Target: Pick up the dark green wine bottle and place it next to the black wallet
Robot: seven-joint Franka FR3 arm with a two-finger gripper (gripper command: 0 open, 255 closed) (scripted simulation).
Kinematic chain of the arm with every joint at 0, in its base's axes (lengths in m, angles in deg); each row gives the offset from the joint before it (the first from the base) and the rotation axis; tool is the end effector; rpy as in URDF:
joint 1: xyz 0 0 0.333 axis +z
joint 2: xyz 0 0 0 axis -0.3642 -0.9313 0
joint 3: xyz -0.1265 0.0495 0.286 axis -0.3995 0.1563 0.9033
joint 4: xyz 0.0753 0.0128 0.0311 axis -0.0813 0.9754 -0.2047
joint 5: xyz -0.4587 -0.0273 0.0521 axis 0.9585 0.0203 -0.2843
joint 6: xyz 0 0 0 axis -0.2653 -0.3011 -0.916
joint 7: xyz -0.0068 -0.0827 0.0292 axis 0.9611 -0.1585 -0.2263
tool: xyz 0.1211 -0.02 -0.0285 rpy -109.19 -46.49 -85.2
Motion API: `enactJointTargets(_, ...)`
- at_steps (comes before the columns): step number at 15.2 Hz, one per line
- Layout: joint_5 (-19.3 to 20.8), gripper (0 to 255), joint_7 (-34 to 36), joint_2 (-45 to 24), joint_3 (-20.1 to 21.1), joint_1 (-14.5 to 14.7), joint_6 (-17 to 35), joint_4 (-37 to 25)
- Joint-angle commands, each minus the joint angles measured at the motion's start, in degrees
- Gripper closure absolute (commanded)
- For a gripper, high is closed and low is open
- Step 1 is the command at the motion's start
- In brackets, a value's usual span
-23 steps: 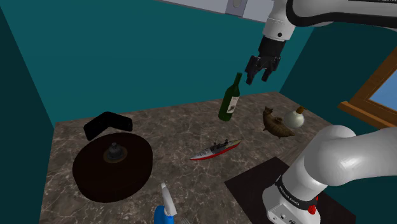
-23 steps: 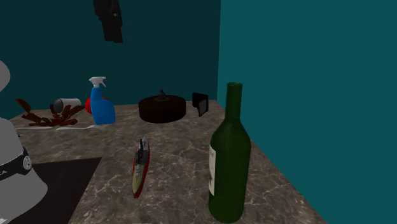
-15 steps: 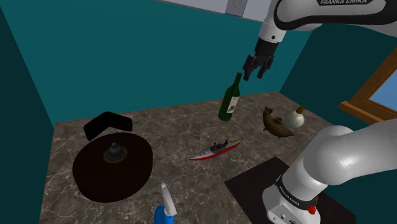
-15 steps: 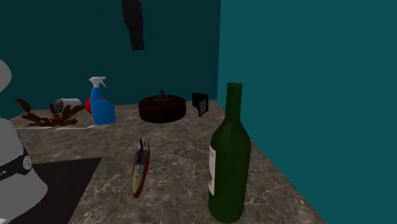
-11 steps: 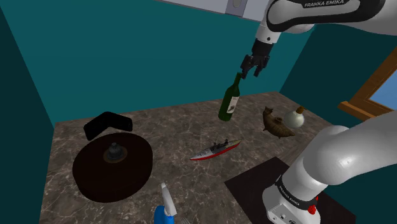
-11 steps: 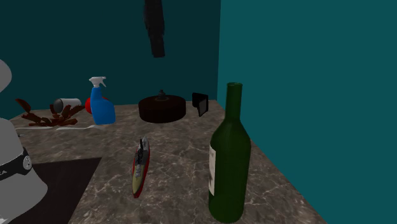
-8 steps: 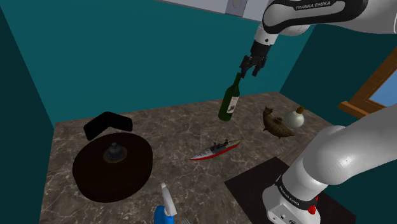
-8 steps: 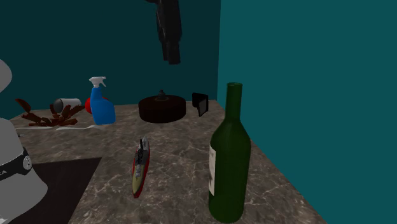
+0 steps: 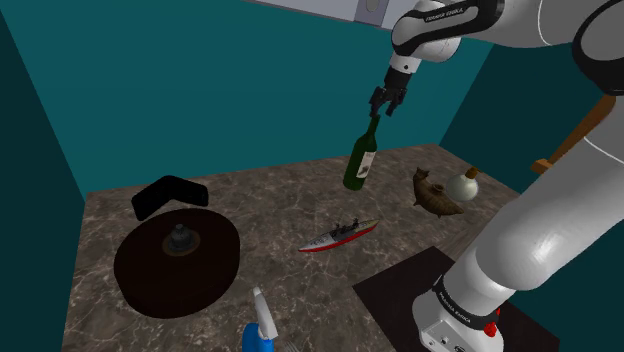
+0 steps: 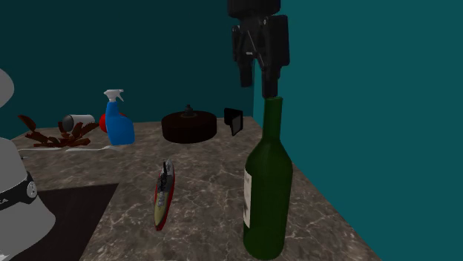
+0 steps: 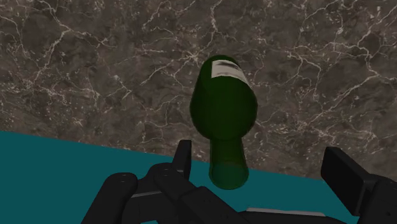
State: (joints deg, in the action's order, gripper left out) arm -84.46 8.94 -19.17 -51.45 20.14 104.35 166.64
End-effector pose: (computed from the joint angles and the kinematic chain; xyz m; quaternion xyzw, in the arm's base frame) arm 0.5487 -0.2516 0.4563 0.9982 -0.0401 0.0439 0.0007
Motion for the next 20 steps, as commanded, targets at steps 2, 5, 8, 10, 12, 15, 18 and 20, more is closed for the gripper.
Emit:
enactJointTargets(2,-2.4,0,-3.2,-4.2,-1.2,-0.5,0.8,-3.3)
enactJointTargets(5,-2.8,0,-3.4,-5.0,-1.2,-0.5,3.0,-1.8)
enactJointTargets(8,-3.2,0,-3.8,-5.9,-1.2,-0.5,5.2,-0.4)
enactJointTargets(10,-3.3,0,-3.8,-6.1,-1.2,-0.5,5.6,-0.2)
enactJointTargets(12,-3.3,0,-3.8,-6.1,-1.2,-0.5,5.6,-0.2)
enactJointTargets(15,-3.3,0,-3.8,-6.1,-1.2,-0.5,5.6,-0.2)
enactJointTargets(18,-3.3,255,-3.8,-6.1,-1.2,-0.5,5.6,-0.2)
enactJointTargets(20,-3.3,255,-3.8,-6.1,-1.2,-0.5,5.6,-0.2)
